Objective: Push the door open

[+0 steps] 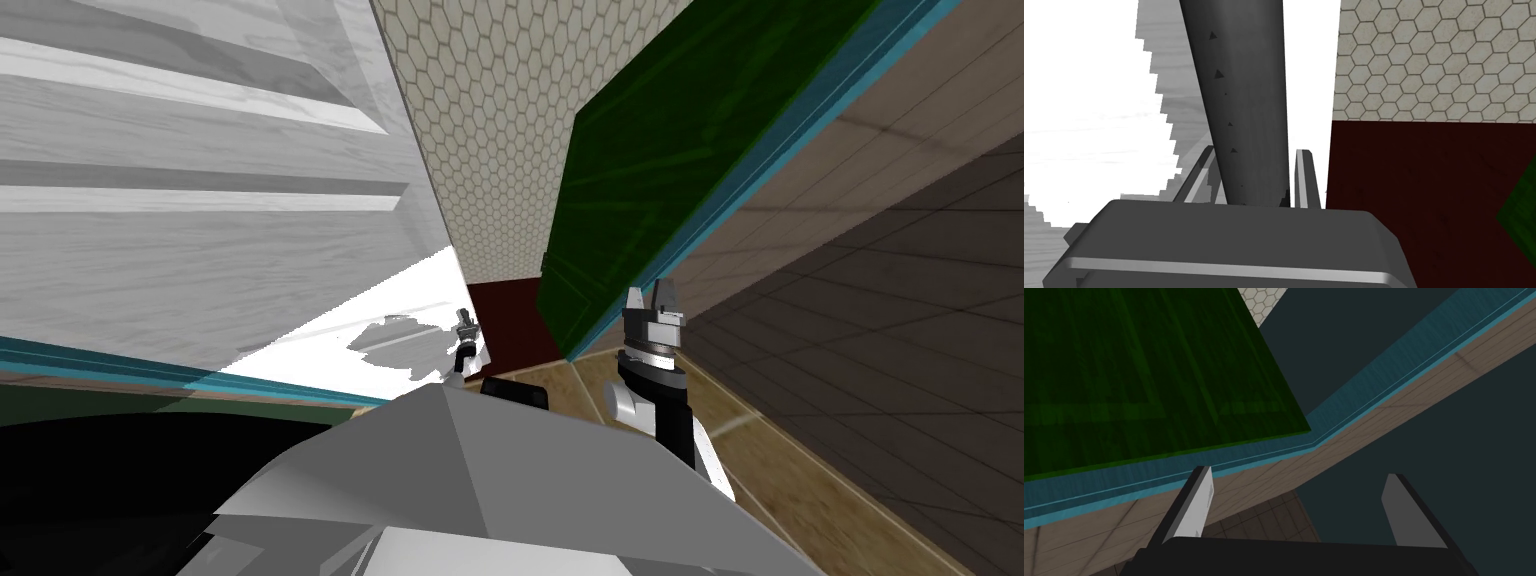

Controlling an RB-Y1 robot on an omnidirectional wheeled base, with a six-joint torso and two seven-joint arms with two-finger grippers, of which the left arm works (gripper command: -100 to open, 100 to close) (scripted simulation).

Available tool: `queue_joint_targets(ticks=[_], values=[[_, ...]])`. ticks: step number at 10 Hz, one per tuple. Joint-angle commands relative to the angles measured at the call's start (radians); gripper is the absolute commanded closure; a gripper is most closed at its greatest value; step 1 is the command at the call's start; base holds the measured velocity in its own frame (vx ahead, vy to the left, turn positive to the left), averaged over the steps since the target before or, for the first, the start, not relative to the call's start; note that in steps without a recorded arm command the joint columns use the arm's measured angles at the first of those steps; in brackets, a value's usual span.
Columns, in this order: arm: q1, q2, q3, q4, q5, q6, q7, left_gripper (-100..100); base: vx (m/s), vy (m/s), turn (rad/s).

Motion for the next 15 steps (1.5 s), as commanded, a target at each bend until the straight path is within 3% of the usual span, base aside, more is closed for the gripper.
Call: queue_joint_targets(ticks=[1,3,5,9,15], values=[[0.014,0.017,0.02,-0.037,0.007,0.005,-0.013,100,0.085,-0.011,0.033],[0.017,0.024,0.045,-0.042,0.008,0.004,-0.017,100,0.167,-0.008,0.106],[0.017,0.024,0.045,-0.042,0.008,0.004,-0.017,100,0.114,0.019,0.037],[0.02,0.022,0.076,-0.047,0.01,0.002,-0.022,100,0.138,0.016,0.086],[0.025,0.001,0.122,-0.055,0.013,0.001,-0.029,100,0.152,0.005,0.1]])
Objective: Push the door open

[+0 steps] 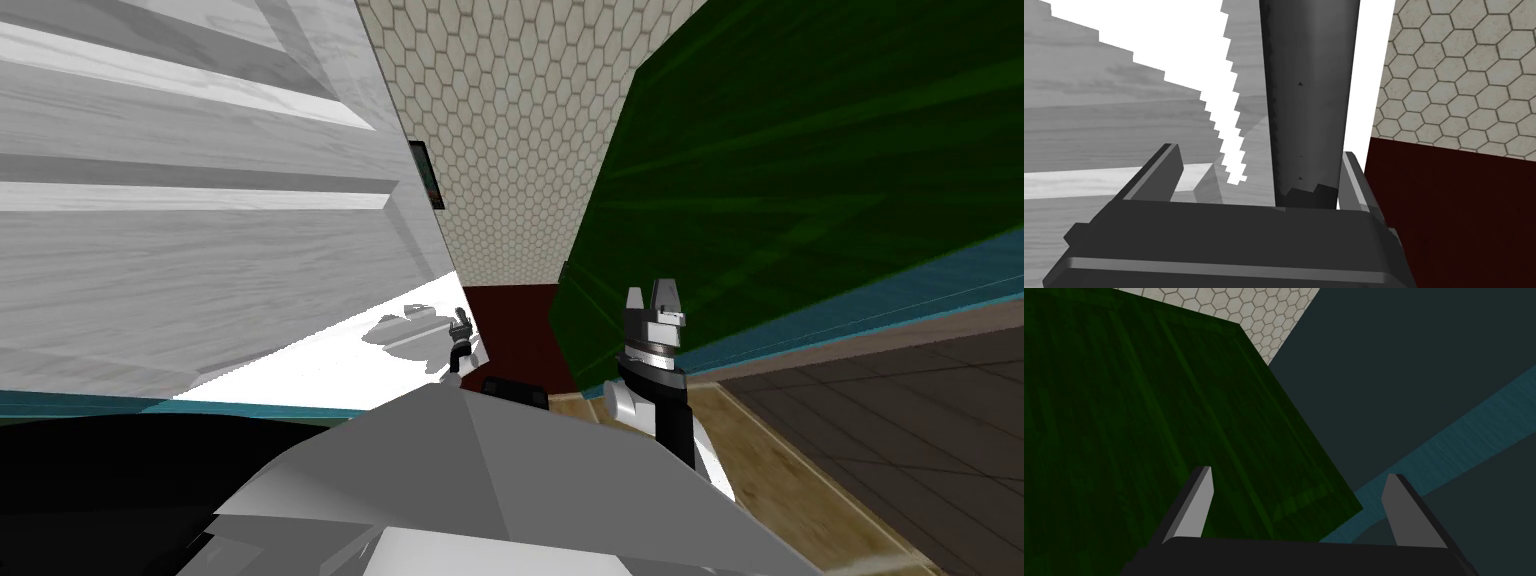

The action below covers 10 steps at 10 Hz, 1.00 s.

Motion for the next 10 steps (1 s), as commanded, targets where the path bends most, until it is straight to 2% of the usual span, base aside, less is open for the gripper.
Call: queue_joint_targets(ticks=[1,4,5,6,8,9,10], values=[[-0.002,0.003,0.026,0.006,0.004,-0.021,0.003,100,0.156,0.007,0.099],[0.001,-0.024,0.051,0.002,0.005,-0.022,0.0,100,0.21,-0.013,0.106],[0.001,-0.024,0.051,0.002,0.005,-0.022,0.0,100,0.126,-0.007,0.013],[0.002,-0.043,0.063,-0.001,0.006,-0.022,-0.002,100,0.149,-0.003,0.101],[0.004,-0.063,0.075,-0.003,0.007,-0.023,-0.004,100,0.197,-0.024,0.125],[0.006,-0.064,0.064,-0.006,0.004,-0.015,-0.004,100,0.082,-0.015,0.033],[0.018,-0.049,0.084,-0.019,0.022,-0.019,-0.01,100,0.125,0.015,-0.091]])
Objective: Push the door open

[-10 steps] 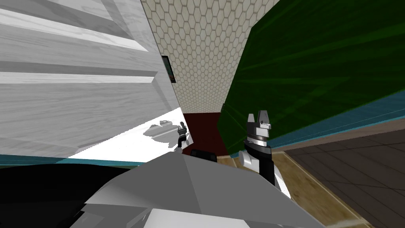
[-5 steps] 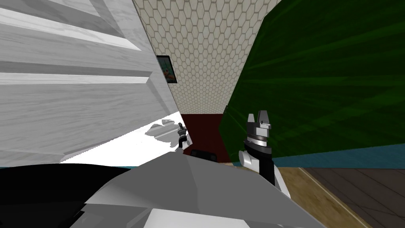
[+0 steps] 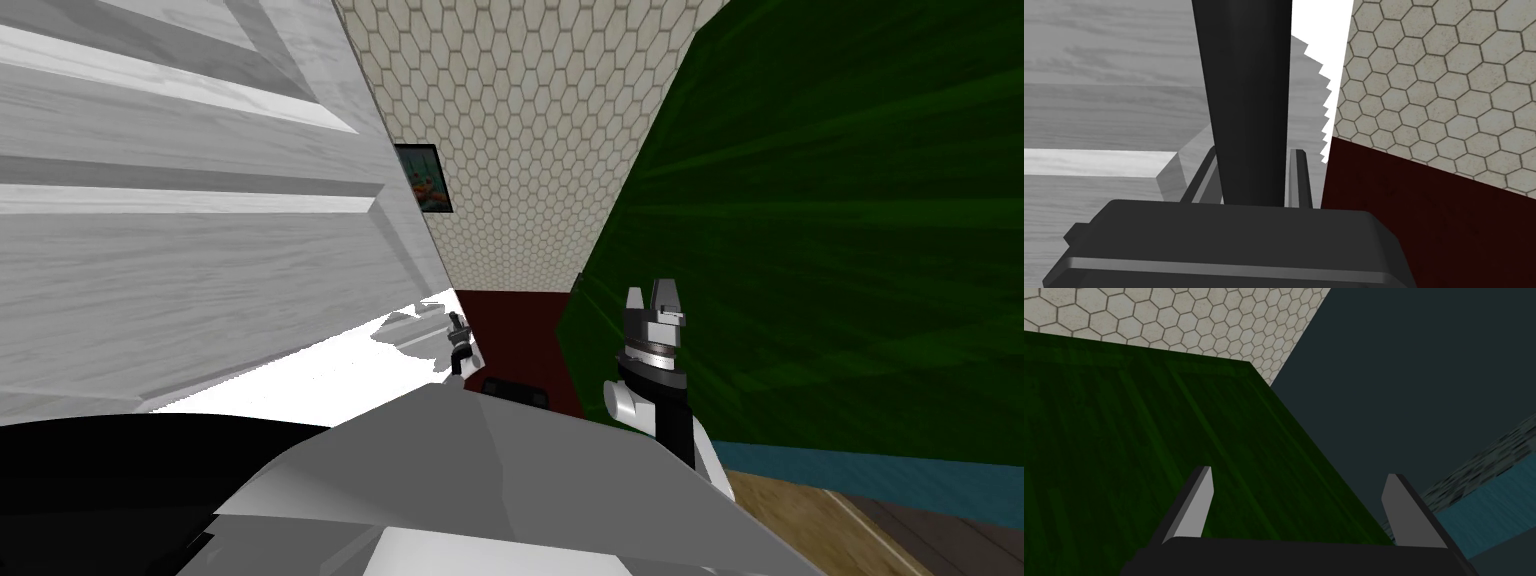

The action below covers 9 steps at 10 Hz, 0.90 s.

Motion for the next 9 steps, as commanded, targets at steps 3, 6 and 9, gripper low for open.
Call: queue_joint_targets(ticks=[3,6,9], values=[[0.031,0.015,0.026,-0.045,0.024,0.001,-0.016,100,0.14,0.041,-0.054],[0.056,0.035,0.064,-0.069,0.061,-0.007,-0.03,100,0.13,0.046,-0.07],[0.068,0.042,0.082,-0.08,0.078,-0.011,-0.036,100,0.117,0.058,-0.05]])
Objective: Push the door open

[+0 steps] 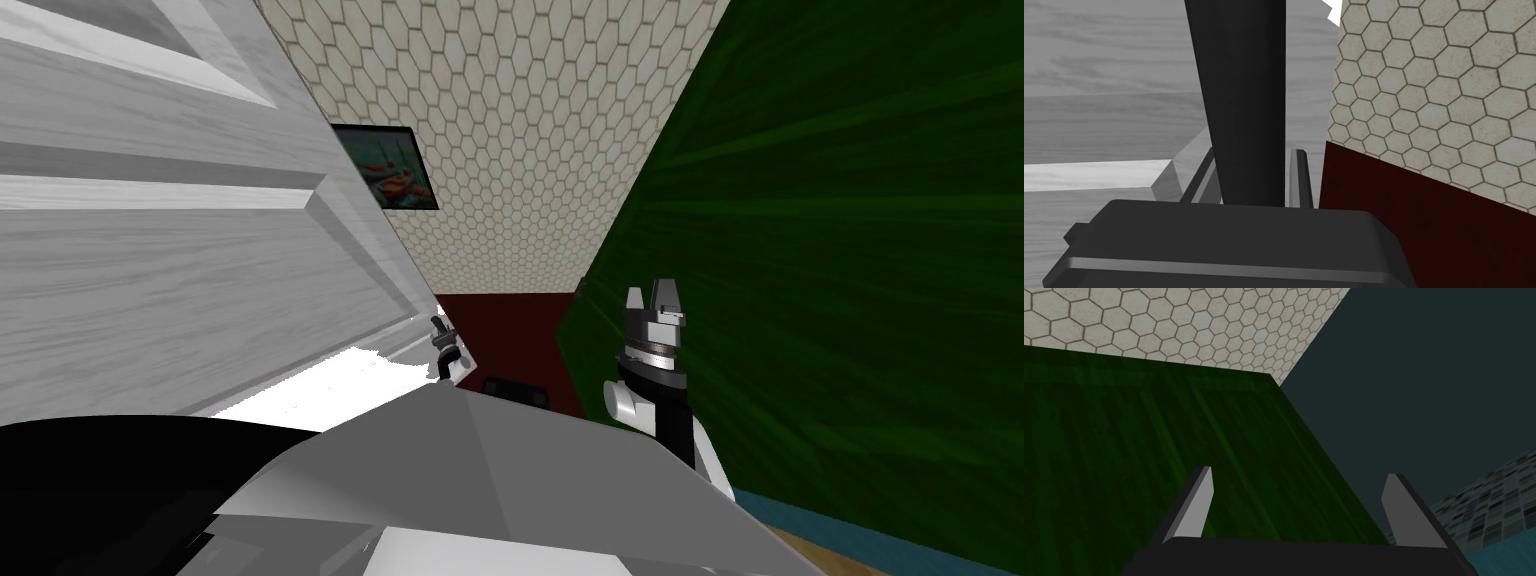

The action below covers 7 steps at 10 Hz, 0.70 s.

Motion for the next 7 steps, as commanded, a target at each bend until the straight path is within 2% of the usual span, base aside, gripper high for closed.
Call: queue_joint_targets(ticks=[1,3,4,6,7], values=[[0.014,0.018,0.036,0.0,0.031,-0.021,-0.006,100,0.099,0.06,-0.147],[0.014,0.018,0.036,0.0,0.031,-0.021,-0.006,100,0.086,0.046,-0.033],[0.027,0.022,0.057,-0.013,0.051,-0.025,-0.013,100,0.08,0.039,-0.09],[0.041,0.025,0.078,-0.026,0.072,-0.029,-0.021,100,0.105,0.062,-0.082],[0.041,0.025,0.078,-0.026,0.072,-0.029,-0.021,100,0.068,0.062,-0.014]])
